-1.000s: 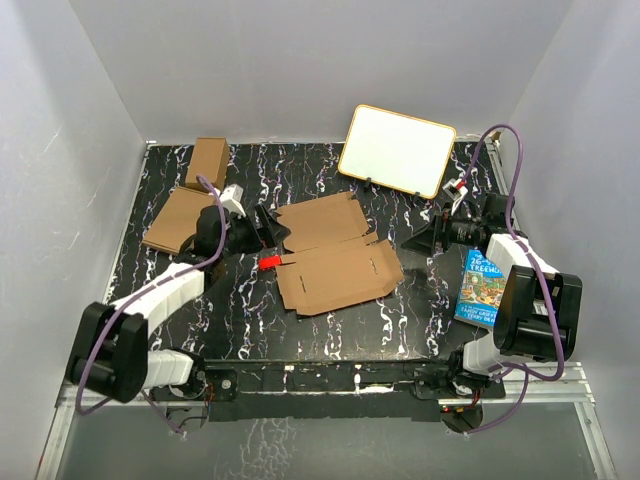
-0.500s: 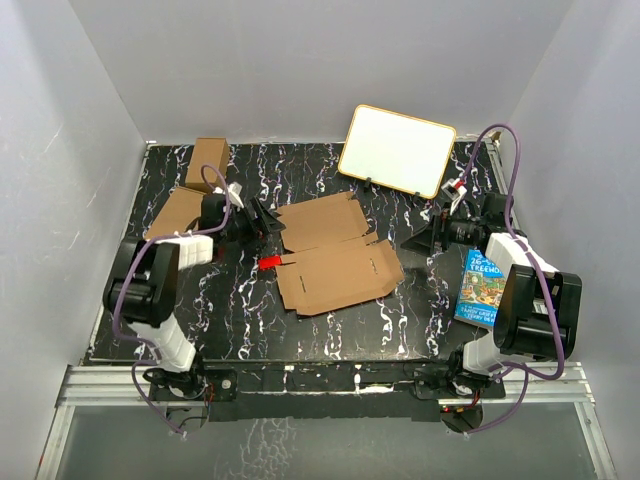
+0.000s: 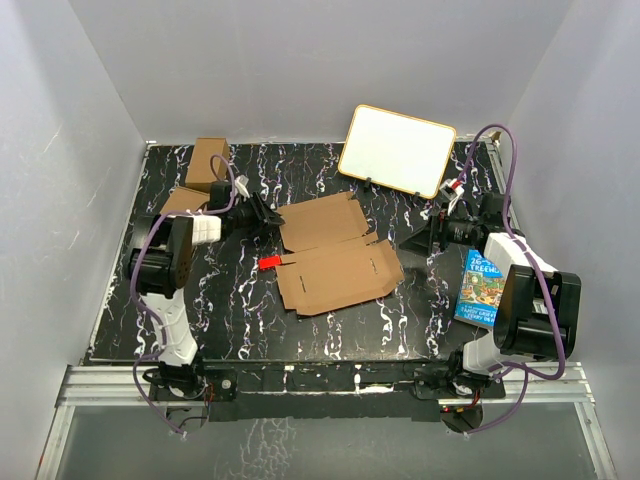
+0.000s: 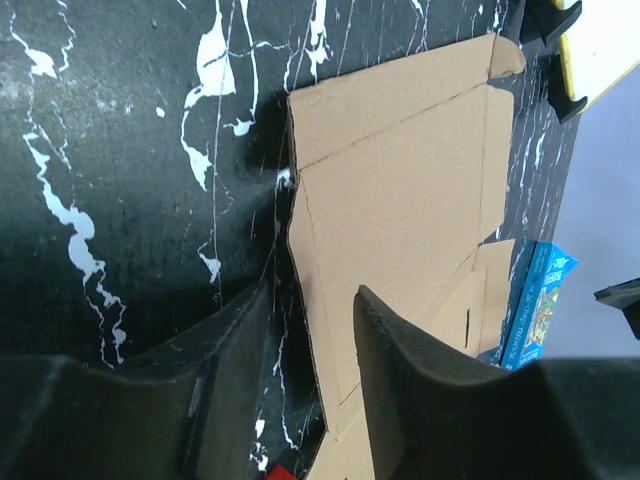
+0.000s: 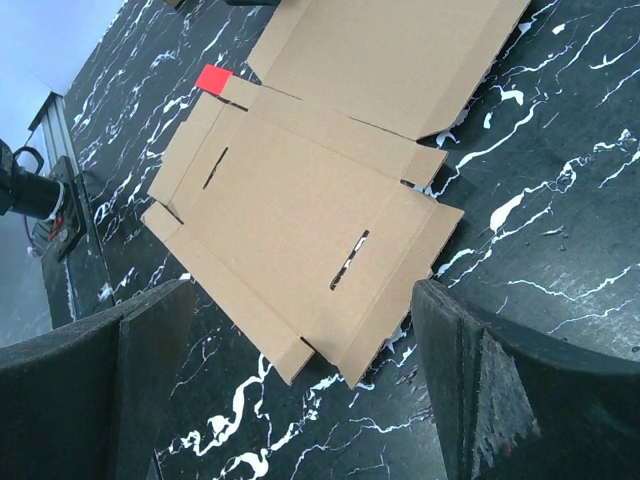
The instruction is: Fold the paper box
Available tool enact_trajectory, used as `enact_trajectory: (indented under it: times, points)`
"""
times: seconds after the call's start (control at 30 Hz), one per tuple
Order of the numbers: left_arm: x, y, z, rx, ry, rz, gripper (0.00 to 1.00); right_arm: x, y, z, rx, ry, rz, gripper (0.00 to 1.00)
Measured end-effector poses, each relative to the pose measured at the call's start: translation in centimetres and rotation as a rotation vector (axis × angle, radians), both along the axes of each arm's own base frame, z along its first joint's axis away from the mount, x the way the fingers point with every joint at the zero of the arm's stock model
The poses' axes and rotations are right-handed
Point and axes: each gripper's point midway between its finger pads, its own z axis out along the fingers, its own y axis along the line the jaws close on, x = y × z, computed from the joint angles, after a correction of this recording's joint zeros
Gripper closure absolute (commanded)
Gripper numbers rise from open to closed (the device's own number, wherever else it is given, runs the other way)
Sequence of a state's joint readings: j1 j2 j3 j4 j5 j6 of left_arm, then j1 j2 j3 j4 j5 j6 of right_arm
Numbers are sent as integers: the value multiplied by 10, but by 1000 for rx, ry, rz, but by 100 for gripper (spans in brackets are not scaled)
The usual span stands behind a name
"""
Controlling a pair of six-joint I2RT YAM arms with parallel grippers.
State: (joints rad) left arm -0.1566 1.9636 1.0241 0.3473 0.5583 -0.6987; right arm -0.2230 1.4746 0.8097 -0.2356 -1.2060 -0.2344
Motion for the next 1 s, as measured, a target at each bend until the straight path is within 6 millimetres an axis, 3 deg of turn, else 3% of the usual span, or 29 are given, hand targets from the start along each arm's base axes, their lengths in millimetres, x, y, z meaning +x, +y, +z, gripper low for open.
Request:
enact_trajectory:
  times: [0.13,0.37,0.6,0.7,0.9,1.0]
  points:
    - [4,-3,-5,1,20,-12,72,0,1,0,0,0,2,2]
    - [6,-14,-13,22,30,-51,100,-1,2,0,-1,0,6,2]
    - [2,-25,-4,27,-43,-94,100,-1,4,0,0,0,11,2]
    - [-8,-30,16,28,-127,-116,100,-2,5,0,0,0,16,2]
    - [-36,-50,90,17,-446,-174,100,-3,8,0,2,-1,27,2]
    - [-56,-56,114,8,-572,-192,100,-2,9,1,2,-6,29,2]
